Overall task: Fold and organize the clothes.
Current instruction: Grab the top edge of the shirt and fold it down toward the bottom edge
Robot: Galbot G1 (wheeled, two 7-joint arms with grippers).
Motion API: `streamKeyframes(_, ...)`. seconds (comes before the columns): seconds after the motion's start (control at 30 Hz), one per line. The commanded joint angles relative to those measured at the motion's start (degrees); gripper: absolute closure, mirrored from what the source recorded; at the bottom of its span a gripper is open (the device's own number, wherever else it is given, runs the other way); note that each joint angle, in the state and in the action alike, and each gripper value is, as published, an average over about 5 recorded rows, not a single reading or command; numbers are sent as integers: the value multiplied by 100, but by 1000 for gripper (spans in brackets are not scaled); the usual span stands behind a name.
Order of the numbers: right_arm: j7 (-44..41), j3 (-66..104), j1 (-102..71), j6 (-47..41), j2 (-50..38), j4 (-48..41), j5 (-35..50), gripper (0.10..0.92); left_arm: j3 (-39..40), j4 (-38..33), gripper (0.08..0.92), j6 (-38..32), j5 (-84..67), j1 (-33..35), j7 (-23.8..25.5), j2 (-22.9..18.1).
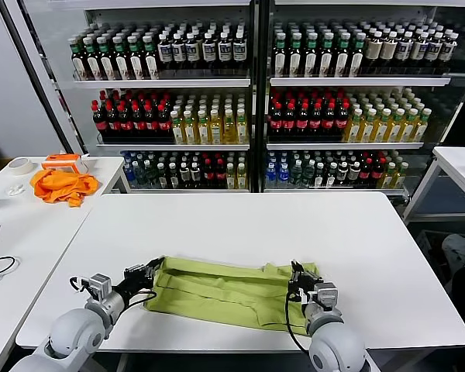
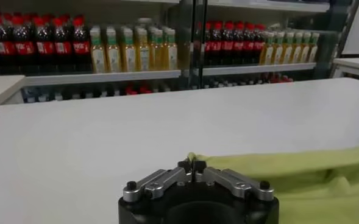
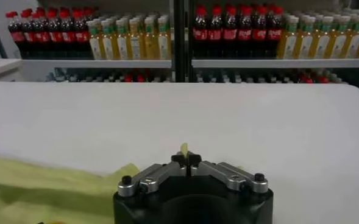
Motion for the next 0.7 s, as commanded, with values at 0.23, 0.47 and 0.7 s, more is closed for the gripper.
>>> streamKeyframes(0.23,-28,-33,-289,16,-9,211,-262,912,-43,-190,914,125,63,181,-45,-21)
streamKeyframes(0.47,24,-58,-499,35,-35,282,-569,872,-120,-115,880,313,351,218,-86,-25)
streamKeyframes(0.7,-7,85,-960,-9,-161,806,-568,674,-363,-260,690,266,-5,245,-187,-24)
